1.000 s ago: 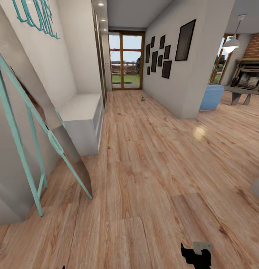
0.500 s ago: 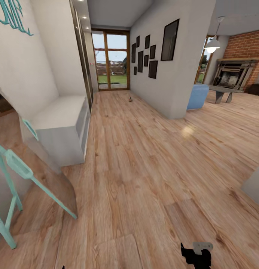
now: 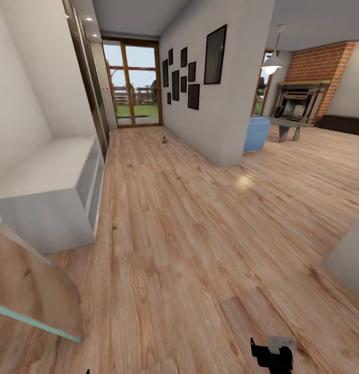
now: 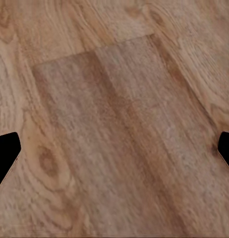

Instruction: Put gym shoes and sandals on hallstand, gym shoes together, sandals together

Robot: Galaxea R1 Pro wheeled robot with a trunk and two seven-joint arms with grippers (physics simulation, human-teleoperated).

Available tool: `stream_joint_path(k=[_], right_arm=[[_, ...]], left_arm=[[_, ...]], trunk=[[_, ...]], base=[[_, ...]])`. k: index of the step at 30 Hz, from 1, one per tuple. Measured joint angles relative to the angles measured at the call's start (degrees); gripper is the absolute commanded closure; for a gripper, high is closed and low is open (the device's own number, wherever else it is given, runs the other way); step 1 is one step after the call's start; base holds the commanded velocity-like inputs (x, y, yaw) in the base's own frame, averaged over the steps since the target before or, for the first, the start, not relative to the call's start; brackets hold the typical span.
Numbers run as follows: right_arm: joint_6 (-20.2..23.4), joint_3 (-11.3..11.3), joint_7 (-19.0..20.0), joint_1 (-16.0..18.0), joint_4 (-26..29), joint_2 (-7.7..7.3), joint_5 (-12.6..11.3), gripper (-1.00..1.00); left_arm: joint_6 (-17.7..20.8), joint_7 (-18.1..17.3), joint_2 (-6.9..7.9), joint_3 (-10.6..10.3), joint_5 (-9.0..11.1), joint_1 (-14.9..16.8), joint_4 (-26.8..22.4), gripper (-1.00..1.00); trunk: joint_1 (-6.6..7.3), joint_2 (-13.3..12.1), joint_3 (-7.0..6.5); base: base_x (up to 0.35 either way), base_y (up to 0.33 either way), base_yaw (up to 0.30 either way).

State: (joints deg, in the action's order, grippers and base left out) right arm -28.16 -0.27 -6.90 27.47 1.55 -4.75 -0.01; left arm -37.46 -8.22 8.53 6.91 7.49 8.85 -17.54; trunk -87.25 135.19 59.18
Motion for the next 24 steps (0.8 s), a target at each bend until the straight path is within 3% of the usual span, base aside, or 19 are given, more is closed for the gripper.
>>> stream_joint_path(k=[24], right_arm=[[-0.02,0.0,-0.01,0.0,0.0,0.0,0.0,-1.0]], left_arm=[[0.0,0.03,0.0,0.04,0.02,0.0,0.0,-1.0]], trunk=[[0.0,0.0,0.0]], base=[[0.338,0.0,-0.003]])
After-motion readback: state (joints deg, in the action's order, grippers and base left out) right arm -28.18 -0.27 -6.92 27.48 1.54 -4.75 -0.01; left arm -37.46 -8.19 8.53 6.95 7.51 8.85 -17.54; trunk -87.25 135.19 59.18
